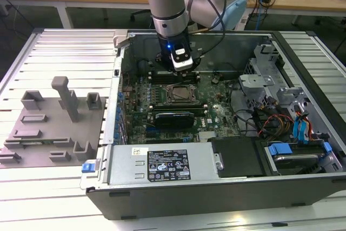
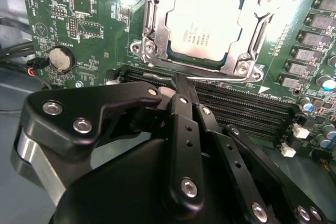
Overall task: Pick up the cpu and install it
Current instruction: 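Install the first cpu locking lever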
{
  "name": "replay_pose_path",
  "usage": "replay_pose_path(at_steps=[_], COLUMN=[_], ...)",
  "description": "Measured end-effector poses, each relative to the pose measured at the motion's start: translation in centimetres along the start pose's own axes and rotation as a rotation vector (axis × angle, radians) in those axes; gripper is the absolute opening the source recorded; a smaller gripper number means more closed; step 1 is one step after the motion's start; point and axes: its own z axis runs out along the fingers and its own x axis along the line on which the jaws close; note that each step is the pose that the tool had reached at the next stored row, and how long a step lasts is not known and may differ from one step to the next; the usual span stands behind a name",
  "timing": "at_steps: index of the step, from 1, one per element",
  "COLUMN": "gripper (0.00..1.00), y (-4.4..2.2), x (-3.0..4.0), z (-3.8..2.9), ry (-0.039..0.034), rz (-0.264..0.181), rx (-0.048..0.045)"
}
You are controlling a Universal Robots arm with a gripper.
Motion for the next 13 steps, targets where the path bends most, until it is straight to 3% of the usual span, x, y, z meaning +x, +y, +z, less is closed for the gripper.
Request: replay_pose_path(at_steps=[6, 13], gripper=[0.11, 0.11], y=[-0.03, -0.08], x=[0.07, 0.15], z=[0.31, 0.81], ry=[-0.0007, -0.0048], rz=[0.0, -0.003], rx=[0.0017, 0.0129])
